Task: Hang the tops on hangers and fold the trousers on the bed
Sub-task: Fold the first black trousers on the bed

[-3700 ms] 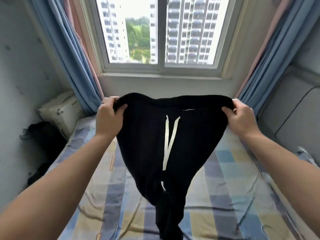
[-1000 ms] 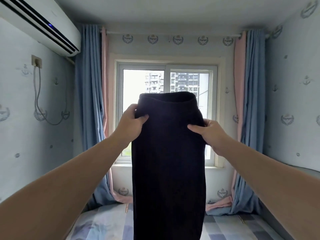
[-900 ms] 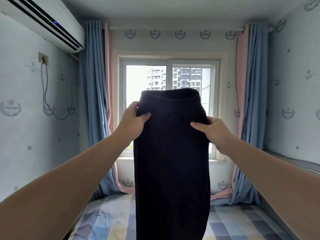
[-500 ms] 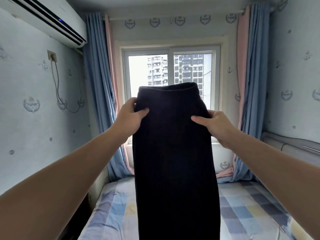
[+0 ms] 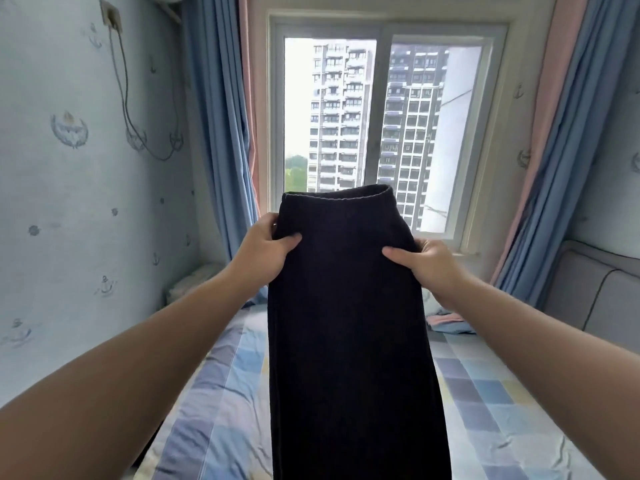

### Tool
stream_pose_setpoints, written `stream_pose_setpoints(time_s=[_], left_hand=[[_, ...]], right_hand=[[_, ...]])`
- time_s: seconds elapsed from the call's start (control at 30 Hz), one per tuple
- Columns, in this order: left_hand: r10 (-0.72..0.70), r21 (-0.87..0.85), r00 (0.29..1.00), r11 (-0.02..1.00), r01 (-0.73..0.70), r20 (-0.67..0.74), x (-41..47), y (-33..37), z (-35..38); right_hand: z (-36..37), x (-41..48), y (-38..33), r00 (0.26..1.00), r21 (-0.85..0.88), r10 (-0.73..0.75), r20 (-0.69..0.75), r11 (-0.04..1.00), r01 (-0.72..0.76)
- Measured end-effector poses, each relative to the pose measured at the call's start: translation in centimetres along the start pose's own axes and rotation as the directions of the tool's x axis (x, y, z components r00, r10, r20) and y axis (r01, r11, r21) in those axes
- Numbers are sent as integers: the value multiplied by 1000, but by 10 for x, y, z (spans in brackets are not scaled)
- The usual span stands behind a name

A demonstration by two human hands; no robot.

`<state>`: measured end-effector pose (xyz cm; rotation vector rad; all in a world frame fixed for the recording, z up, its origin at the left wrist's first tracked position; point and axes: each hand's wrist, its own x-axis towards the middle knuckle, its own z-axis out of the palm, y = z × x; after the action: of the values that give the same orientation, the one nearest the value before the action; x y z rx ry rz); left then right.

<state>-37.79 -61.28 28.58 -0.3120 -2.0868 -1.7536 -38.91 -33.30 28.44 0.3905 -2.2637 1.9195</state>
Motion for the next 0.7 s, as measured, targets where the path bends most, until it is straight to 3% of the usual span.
stream_pose_setpoints(time_s=[0.23,0.43,0.7], left_hand=[[-221,10,974,975,221,52,56,-219,-28],[-489,65,870,872,485,60,85,-454,-31],[-579,64,815,813,578,-7,132,-681,-19]], right_hand=[[88,97,175,968,-110,247,44,964,-241],[169,163,373,873,-271,488,28,844,-463],[241,245,569,876,-507,470,-107,733,-455]])
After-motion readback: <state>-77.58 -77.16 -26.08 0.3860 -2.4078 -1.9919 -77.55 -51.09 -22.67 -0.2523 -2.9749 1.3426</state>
